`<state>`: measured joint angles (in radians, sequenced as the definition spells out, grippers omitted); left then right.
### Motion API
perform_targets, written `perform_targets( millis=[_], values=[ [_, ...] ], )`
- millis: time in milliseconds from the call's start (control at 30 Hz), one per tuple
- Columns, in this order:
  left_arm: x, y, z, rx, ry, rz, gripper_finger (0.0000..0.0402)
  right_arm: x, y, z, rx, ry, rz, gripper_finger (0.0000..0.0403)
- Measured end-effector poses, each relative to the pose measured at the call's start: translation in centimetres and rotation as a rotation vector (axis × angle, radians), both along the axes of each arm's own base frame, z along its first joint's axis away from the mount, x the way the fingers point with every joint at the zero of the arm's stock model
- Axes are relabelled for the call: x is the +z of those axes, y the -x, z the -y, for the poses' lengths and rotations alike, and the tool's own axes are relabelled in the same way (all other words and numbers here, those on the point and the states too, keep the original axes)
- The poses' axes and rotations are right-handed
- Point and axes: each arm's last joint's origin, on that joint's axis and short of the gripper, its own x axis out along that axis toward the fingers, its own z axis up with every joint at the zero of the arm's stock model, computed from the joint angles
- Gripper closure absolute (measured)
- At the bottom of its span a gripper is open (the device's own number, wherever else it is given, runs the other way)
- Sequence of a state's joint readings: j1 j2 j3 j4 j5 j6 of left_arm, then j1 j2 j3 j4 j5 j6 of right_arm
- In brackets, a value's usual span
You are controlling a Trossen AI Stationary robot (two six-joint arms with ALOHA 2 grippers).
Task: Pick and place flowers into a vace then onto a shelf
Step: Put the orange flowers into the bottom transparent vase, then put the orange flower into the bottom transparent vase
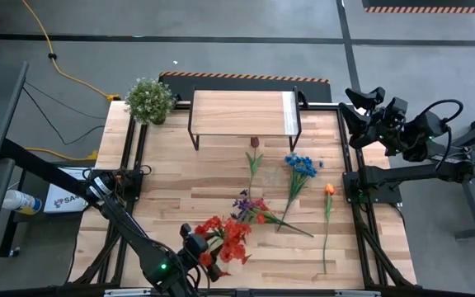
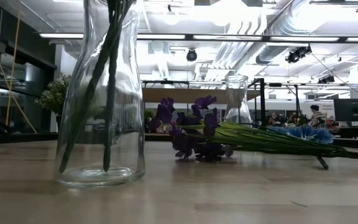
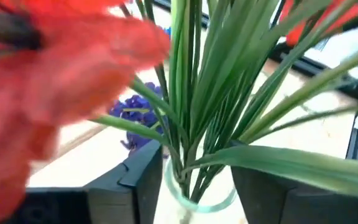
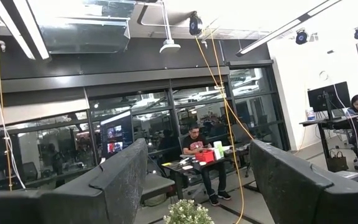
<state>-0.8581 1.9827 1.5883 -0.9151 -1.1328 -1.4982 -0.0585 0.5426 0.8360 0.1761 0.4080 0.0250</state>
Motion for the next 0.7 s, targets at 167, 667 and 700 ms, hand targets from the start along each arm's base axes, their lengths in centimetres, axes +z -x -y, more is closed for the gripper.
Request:
perform_targets(
  millis=[167,667,700],
  values=[
    [0.0,0.5,-0.1,-0.021,0.005,-0.064,0.0153,0.0,0.0,0.0,0.000,0.000,0.000,0.0132],
    [2.3,3.8,1.2,-0.125,0.070,-0.105,0.0113,-0.4,-0.2,0.0,0.001,-0.003,-0.042,0.0132],
    [2.5,3.8,1.3,-0.126,0.080,-0.097,0.0112,-0.4,-0.2,0.0,0.001,-0.005,-0.050,0.0132]
  ],
)
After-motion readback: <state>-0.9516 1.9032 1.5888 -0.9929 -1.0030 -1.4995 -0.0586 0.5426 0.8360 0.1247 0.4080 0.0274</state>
